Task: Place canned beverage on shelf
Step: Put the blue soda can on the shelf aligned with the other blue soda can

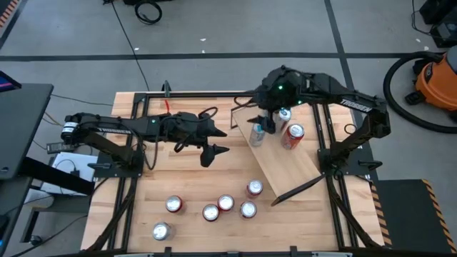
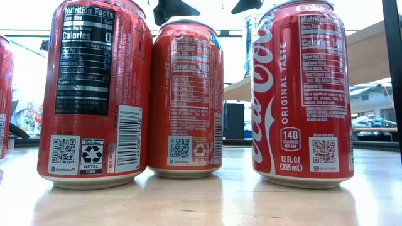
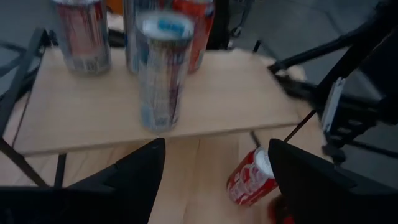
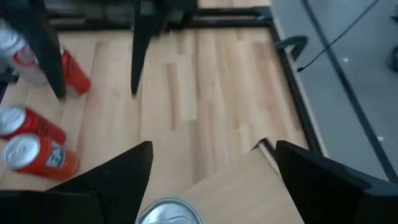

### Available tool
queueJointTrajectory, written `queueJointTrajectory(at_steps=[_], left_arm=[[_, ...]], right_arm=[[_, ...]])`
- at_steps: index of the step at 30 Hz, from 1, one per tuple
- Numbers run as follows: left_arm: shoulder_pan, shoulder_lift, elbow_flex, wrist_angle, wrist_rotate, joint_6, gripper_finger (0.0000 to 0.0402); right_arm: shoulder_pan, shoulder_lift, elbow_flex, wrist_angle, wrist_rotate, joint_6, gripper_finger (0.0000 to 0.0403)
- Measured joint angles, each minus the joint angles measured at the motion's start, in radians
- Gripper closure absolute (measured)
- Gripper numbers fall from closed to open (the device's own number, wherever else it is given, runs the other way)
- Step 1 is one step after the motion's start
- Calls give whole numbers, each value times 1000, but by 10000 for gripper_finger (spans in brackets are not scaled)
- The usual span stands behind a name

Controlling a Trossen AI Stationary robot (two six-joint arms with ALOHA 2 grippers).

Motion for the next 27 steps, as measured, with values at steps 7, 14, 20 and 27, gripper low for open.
queueJointTrajectory(at_steps=[7,14,20,27], left_arm=[[1,130,0,73,-2,1,107],[4,259,0,249,-76,62,107],[14,329,0,345,-173,99,107],[22,380,0,376,-211,97,107]], right_arm=[[1,0,142,-191,83,104,54],[9,-1,236,-382,99,218,54],[49,0,245,-403,116,226,54],[74,0,245,-404,155,225,54]])
